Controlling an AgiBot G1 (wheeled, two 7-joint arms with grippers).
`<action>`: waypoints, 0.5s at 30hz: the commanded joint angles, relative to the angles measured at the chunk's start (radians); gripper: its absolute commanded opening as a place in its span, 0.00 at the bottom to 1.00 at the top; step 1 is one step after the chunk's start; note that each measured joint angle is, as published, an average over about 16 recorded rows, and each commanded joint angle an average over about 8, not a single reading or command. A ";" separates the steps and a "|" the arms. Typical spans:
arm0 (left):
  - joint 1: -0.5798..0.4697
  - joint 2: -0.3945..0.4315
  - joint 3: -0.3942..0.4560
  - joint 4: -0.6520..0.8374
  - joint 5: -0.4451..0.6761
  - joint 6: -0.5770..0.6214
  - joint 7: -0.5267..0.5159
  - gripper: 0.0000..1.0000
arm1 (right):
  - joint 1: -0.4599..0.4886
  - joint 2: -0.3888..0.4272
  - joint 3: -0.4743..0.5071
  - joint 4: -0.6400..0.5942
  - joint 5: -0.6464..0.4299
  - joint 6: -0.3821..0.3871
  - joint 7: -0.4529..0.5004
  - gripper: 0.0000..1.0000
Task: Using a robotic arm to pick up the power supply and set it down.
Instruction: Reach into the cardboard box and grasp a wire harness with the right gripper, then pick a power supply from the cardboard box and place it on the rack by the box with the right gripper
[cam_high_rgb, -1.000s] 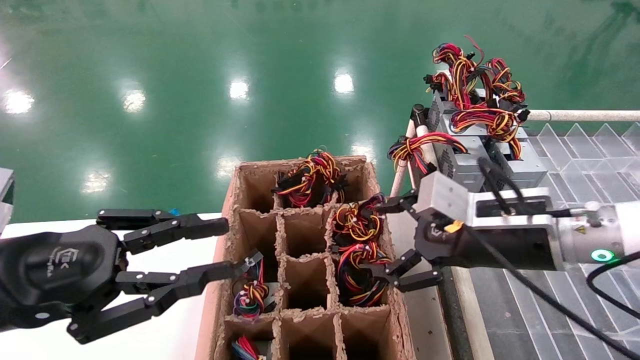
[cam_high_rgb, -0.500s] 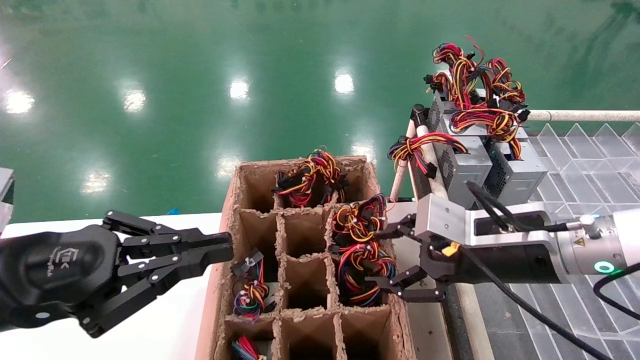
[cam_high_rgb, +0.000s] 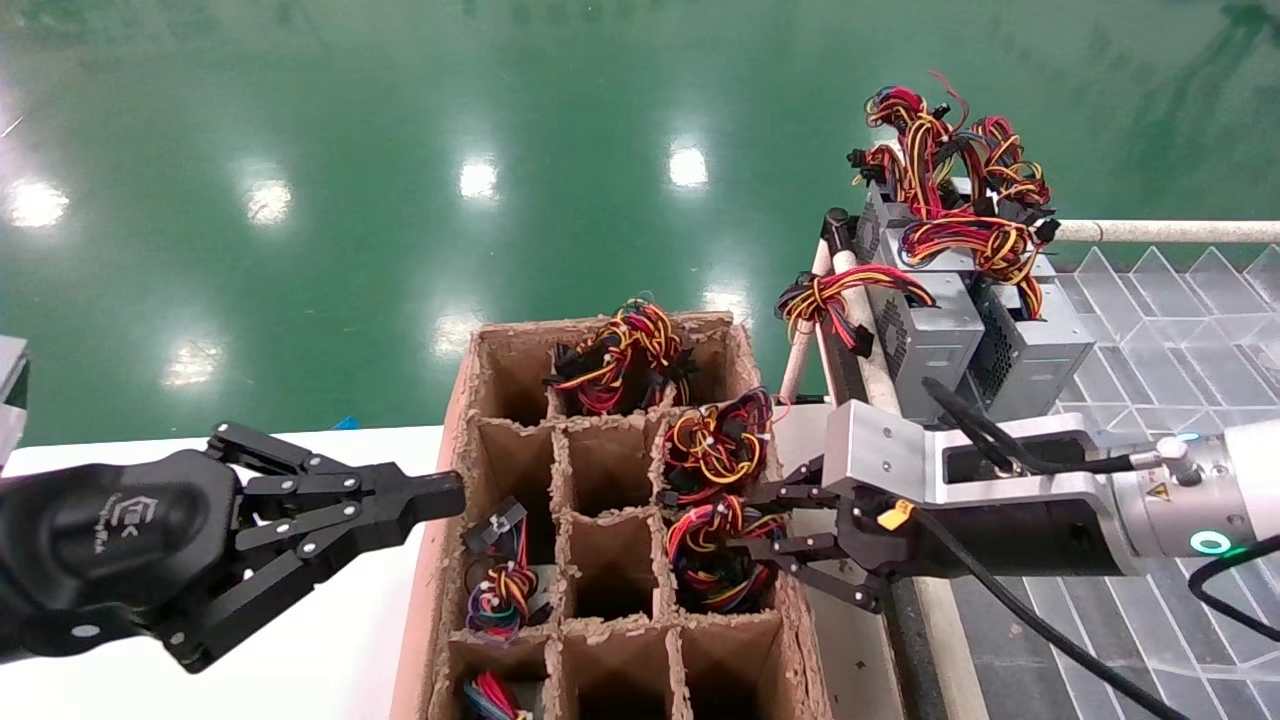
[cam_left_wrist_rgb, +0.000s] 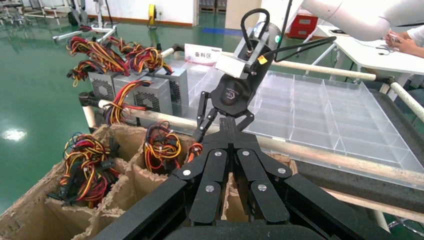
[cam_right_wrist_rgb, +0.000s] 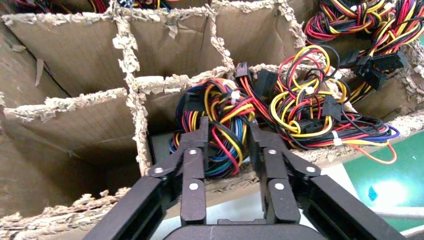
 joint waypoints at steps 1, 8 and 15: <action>0.000 0.000 0.000 0.000 0.000 0.000 0.000 0.00 | -0.001 0.001 0.001 0.003 0.002 0.000 0.003 0.00; 0.000 0.000 0.000 0.000 0.000 0.000 0.000 0.00 | -0.003 0.002 0.002 0.012 0.012 -0.005 0.015 0.00; 0.000 0.000 0.000 0.000 0.000 0.000 0.000 0.00 | -0.001 0.017 0.038 0.015 0.090 -0.009 0.031 0.00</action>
